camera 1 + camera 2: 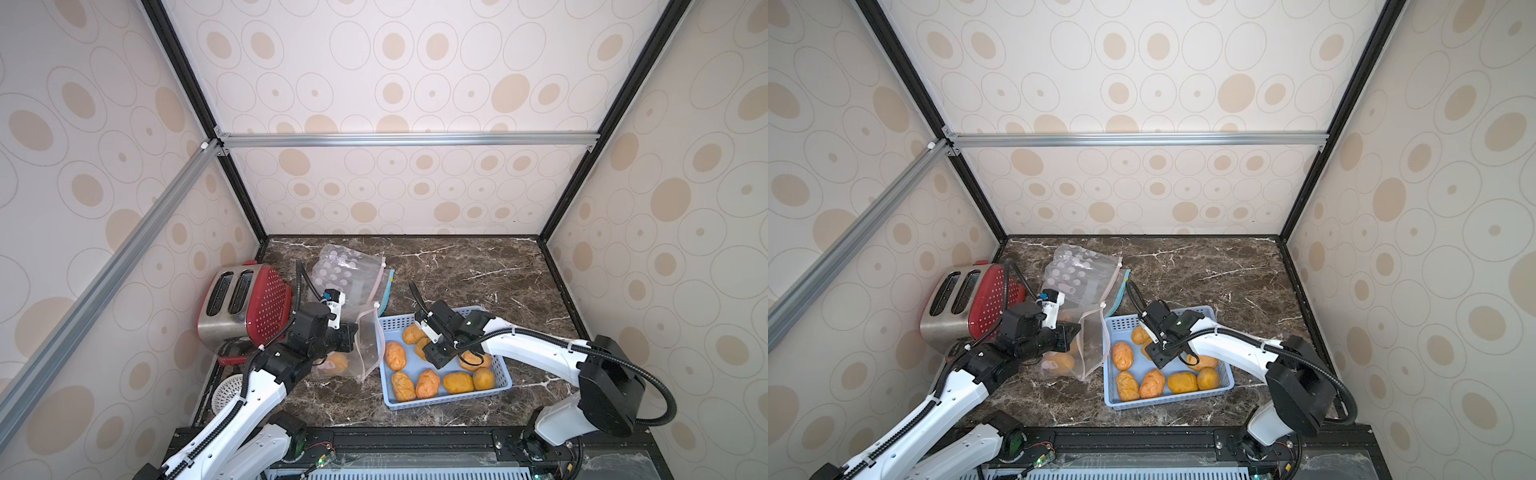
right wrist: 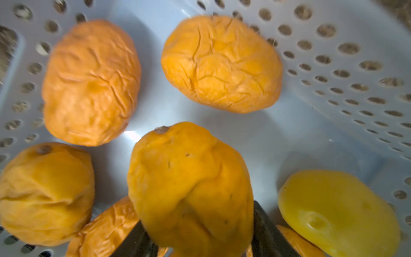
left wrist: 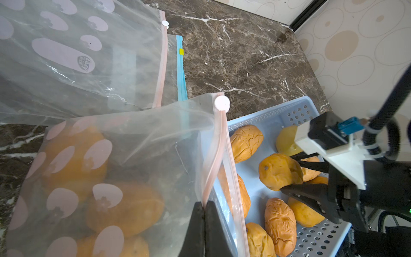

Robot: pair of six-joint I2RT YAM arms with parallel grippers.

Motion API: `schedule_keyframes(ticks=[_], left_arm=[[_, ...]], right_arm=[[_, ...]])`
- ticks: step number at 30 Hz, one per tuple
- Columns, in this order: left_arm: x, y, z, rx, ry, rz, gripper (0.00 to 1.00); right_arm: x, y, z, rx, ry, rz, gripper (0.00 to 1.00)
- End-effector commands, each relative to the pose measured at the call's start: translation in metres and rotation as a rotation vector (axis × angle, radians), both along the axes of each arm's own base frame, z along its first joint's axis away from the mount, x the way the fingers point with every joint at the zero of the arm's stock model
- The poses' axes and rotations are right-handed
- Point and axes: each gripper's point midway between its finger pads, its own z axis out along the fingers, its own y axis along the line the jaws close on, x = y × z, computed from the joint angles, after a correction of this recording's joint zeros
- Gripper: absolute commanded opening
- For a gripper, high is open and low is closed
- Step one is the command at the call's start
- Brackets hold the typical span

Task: Put the potatoes into a zipper bag and zip it
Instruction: Pick up the potato from the basket, then place the potato into the zipper food storage bag.

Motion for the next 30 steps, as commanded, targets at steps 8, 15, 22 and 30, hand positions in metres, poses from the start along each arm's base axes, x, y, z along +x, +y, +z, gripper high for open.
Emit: schedule_keyframes(ticks=[8,15,22,30], left_arm=[[0.003,0.003,0.007,-0.002,-0.038,0.010,0.00],[0.003,0.003,0.007,-0.006,-0.039,0.011,0.00],[0.003,0.003,0.009,-0.010,-0.045,0.008,0.00],[0.003,0.003,0.009,-0.013,-0.045,0.004,0.00]], right_arm=[[-0.011,0.048,0.082,0.460,-0.119,0.085,0.38],[-0.021,0.061,0.127,0.680,-0.175,0.129,0.37],[-0.023,0.059,0.131,0.696,-0.164,0.104,0.39],[-0.020,0.073,0.131,0.754,-0.146,0.102,0.38]])
